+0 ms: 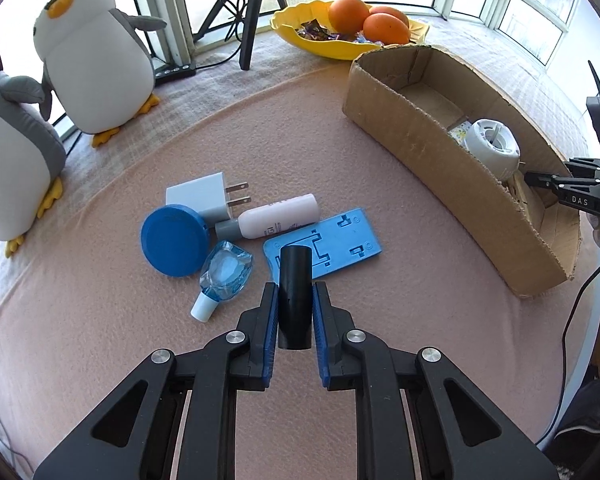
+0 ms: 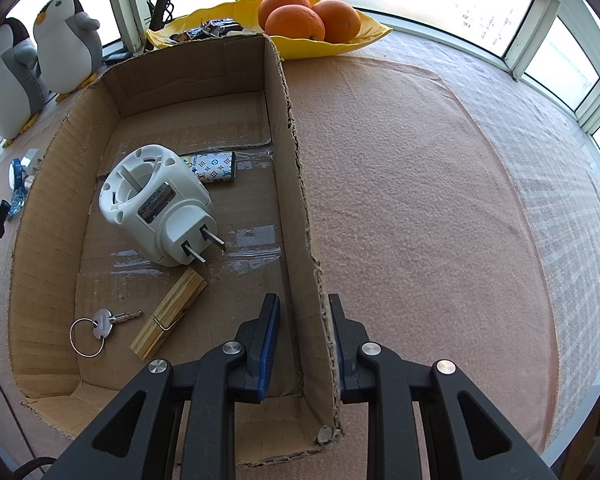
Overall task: Organize rigid objects
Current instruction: 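Carry the black cylinder into the box and open the left gripper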
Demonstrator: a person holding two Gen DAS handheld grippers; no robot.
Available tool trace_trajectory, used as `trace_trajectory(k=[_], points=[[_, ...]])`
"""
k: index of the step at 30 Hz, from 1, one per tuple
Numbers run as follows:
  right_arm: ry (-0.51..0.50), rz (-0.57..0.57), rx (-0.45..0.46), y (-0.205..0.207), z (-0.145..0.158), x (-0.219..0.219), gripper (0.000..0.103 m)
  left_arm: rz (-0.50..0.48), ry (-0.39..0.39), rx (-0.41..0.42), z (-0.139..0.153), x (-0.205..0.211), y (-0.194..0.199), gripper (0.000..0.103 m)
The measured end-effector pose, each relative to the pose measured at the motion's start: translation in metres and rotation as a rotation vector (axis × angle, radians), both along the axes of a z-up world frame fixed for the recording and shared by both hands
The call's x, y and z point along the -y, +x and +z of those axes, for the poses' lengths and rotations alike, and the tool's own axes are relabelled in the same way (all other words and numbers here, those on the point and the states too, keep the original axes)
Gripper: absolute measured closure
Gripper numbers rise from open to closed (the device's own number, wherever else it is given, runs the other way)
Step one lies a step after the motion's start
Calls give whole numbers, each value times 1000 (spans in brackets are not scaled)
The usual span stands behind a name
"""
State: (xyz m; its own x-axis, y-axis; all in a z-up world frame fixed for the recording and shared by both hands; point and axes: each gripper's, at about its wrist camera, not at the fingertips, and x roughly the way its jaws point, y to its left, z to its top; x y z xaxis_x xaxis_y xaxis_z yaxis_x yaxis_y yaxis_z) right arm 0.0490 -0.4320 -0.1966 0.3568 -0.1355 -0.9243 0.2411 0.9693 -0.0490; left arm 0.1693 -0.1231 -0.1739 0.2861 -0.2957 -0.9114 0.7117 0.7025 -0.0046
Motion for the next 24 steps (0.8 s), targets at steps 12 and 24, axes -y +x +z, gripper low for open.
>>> trace_trajectory(k=[12, 24], points=[[-4, -11, 9, -1, 0, -1, 82, -104, -100, 15, 35, 79, -20, 88], [-3, -23, 25, 0, -1, 0, 82, -185, -103, -45, 13, 150, -62, 88]])
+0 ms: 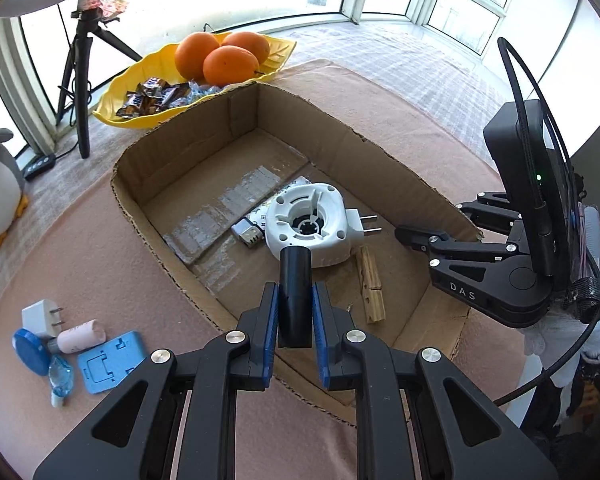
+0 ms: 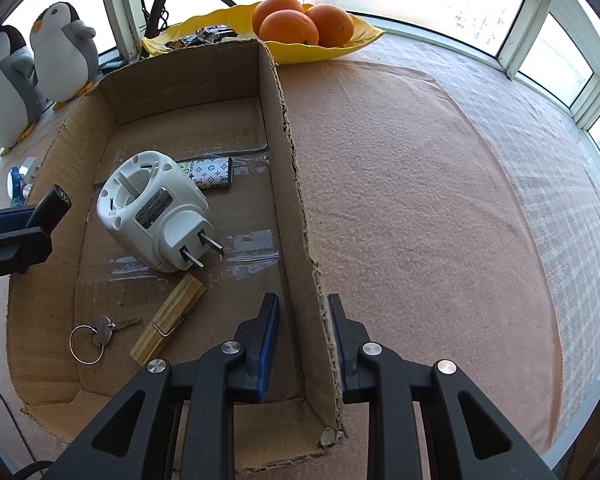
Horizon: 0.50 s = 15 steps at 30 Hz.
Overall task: Organize rigid objects
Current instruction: 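Carry the black cylinder into the box and open the left gripper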
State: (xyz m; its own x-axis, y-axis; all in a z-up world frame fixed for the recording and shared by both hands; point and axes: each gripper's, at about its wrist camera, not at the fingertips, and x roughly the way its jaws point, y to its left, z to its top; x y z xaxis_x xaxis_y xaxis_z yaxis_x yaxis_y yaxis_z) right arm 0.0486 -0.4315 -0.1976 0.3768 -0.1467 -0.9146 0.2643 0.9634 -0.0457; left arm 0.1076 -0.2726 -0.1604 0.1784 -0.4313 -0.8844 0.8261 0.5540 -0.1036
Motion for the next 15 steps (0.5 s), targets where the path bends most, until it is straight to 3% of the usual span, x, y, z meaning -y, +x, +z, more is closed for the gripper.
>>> trace_trajectory(k=[15], points=[[-9, 12, -2, -1, 0, -1, 82, -28, 22, -3, -9, 16, -13, 88]])
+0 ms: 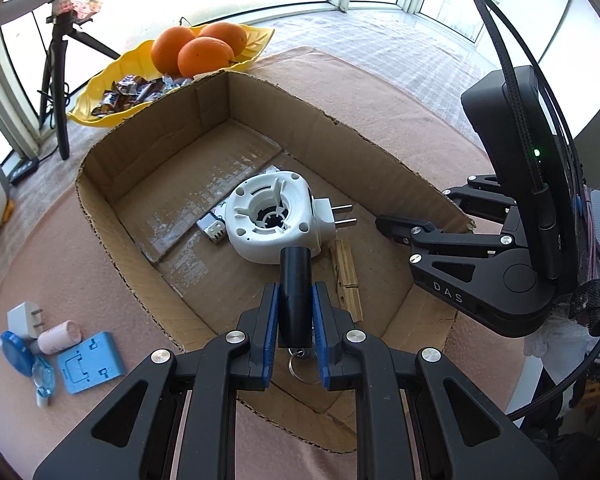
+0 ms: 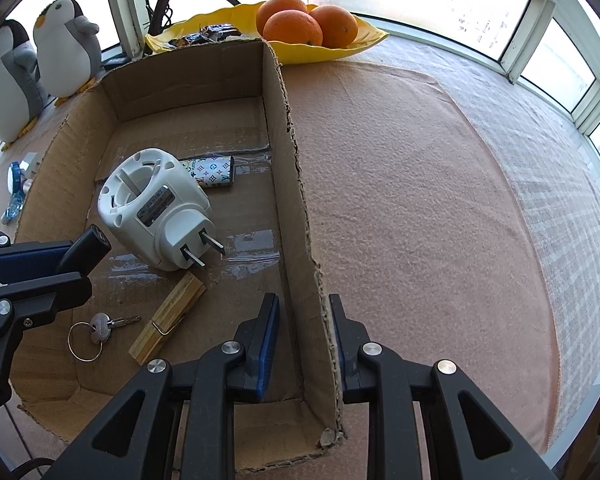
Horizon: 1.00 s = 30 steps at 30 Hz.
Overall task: Organize rigid objects
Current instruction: 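Carry the black cylinder into the box and open the left gripper, then move the left gripper to the blue round lid and close on it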
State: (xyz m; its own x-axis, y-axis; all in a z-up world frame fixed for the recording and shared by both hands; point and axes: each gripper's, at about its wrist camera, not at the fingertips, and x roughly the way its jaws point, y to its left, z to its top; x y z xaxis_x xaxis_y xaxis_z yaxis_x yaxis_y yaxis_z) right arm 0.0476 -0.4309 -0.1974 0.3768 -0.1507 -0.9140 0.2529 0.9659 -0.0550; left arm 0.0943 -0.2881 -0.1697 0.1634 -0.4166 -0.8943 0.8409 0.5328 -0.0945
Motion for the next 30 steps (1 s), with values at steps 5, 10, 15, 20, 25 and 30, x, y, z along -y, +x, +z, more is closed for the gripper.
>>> trace_trajectory(k=[5, 10, 15, 20, 25, 30], points=[[-4, 0, -1, 0, 0, -1, 82, 1, 1, 3, 1, 1, -1, 88], [-8, 0, -1, 0, 0, -2, 81, 25, 1, 3, 6, -1, 3, 77], [-11, 0, -1, 0, 0, -2, 81, 53, -15, 17, 15, -7, 7, 59], [-13, 1, -1, 0, 0, -2, 81, 92, -37, 29, 27, -19, 13, 59], [-17, -1, 0, -1, 0, -2, 81, 156, -59, 36, 39, -42, 24, 59], [-20, -1, 0, -1, 0, -2, 81, 261, -59, 53, 41, -79, 42, 53]])
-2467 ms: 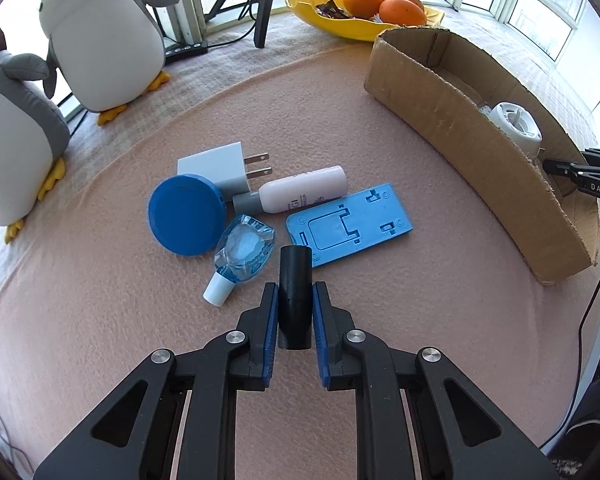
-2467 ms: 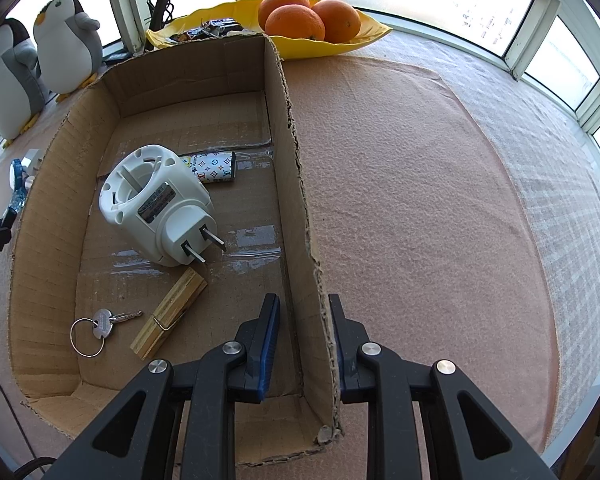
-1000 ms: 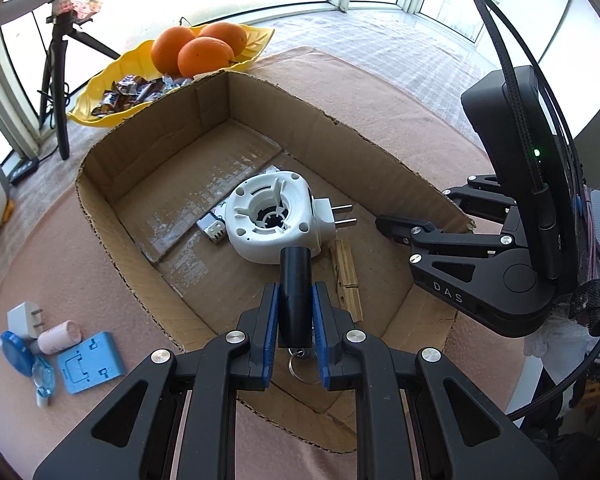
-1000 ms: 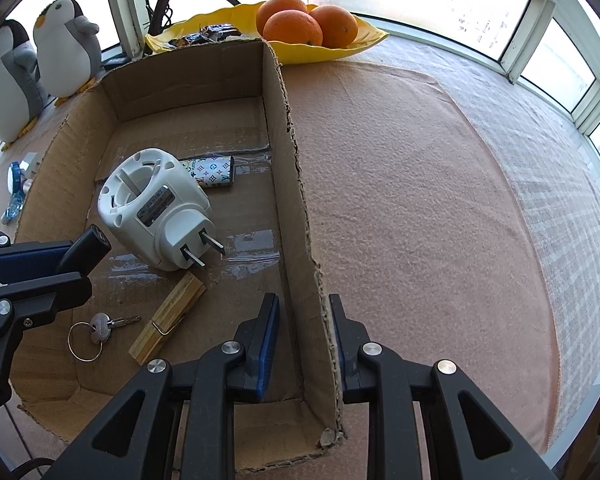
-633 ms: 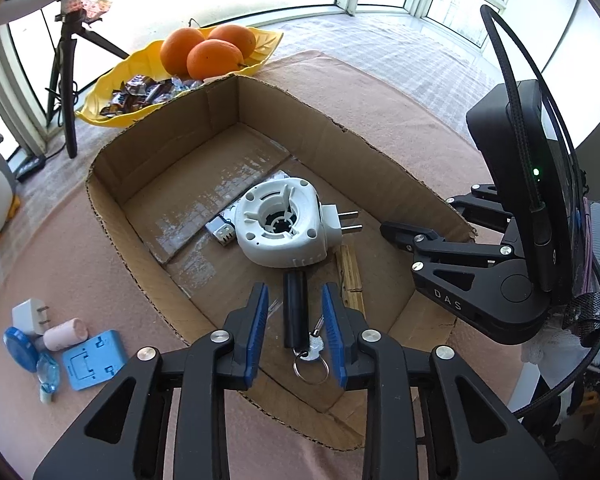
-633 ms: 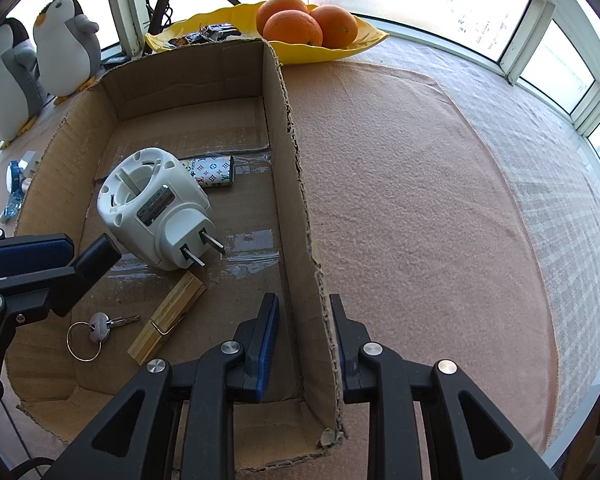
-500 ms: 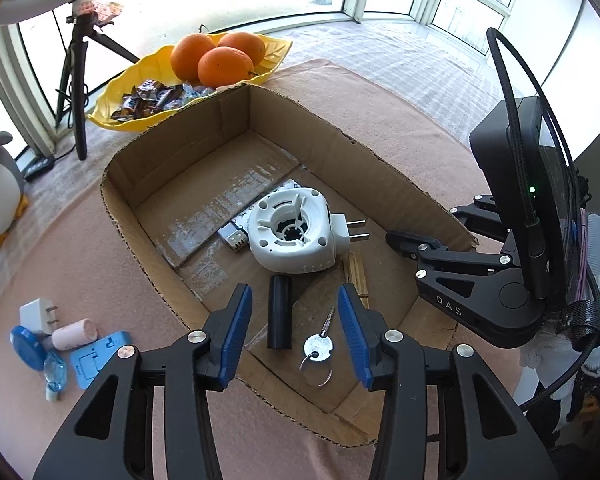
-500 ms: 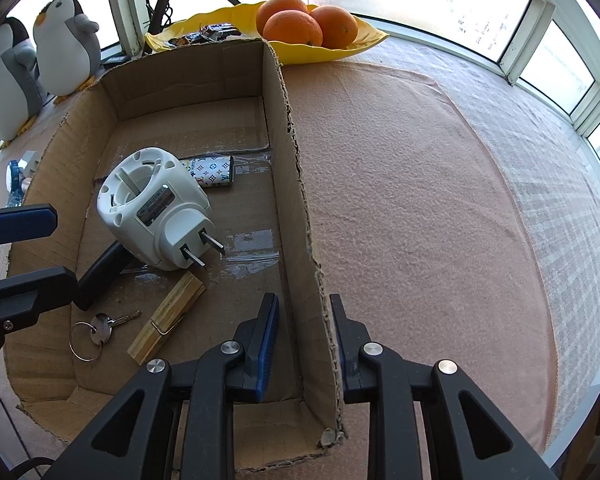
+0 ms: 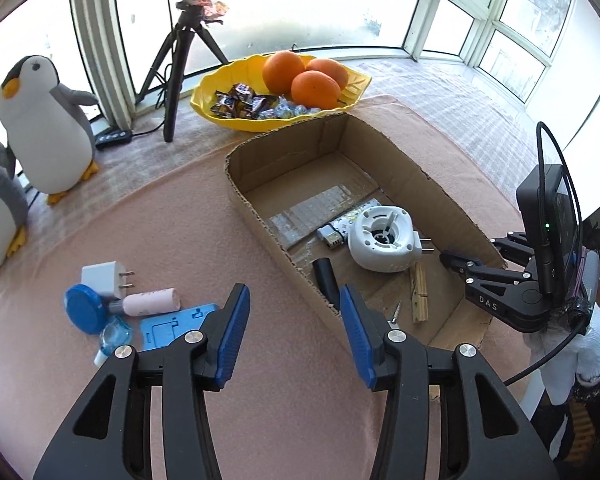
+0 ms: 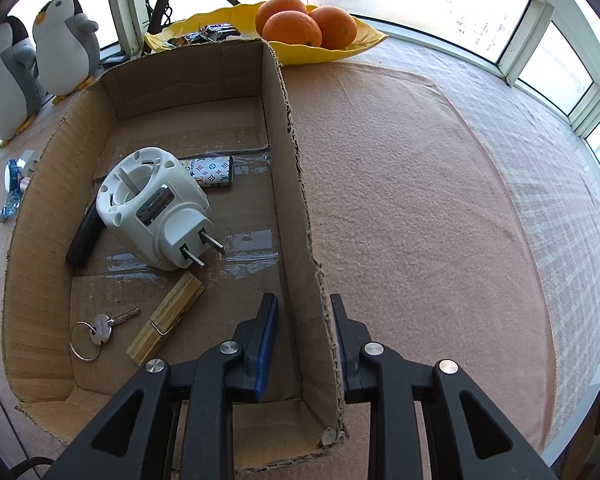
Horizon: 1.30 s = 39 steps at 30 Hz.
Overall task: Organize rigid objects
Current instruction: 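Move the left gripper to the blue round lid and close on it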
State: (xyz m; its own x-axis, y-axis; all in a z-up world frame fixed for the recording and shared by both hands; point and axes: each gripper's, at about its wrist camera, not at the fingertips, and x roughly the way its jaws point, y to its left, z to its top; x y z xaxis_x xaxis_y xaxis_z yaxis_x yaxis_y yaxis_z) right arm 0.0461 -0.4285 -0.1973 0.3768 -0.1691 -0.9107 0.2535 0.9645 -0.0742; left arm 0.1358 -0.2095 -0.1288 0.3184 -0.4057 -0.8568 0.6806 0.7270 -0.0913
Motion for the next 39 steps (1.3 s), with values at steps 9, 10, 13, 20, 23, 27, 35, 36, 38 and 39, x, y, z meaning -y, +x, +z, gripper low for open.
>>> trace_trajectory(k=[9, 10, 13, 20, 23, 27, 35, 36, 38, 39], points=[[-3, 2, -1, 0, 0, 1, 80, 227, 36, 23, -12, -79, 38, 51], [-4, 1, -1, 0, 0, 1, 80, 252, 37, 19, -14, -88, 43, 51], [-8, 0, 0, 0, 0, 0, 80, 316, 42, 14, -20, -112, 54, 51], [-23, -4, 5, -1, -1, -3, 80, 438, 2, -49, -38, -148, 81, 40], [-23, -4, 4, -1, 0, -3, 79, 447, 13, -47, -42, -148, 86, 40], [-24, -4, 4, -1, -1, -4, 79, 433, 8, -55, -47, -143, 91, 40], [-23, -7, 3, 0, 0, -3, 77, 418, 12, -58, -58, -135, 99, 36], [-23, -7, 3, 0, 0, -3, 77, 421, 14, -59, -59, -136, 100, 36], [-23, -7, 3, 0, -1, -3, 76, 431, 9, -69, -62, -138, 103, 36], [-23, -7, 3, 0, -1, -3, 76, 436, 4, -77, -63, -139, 105, 36]])
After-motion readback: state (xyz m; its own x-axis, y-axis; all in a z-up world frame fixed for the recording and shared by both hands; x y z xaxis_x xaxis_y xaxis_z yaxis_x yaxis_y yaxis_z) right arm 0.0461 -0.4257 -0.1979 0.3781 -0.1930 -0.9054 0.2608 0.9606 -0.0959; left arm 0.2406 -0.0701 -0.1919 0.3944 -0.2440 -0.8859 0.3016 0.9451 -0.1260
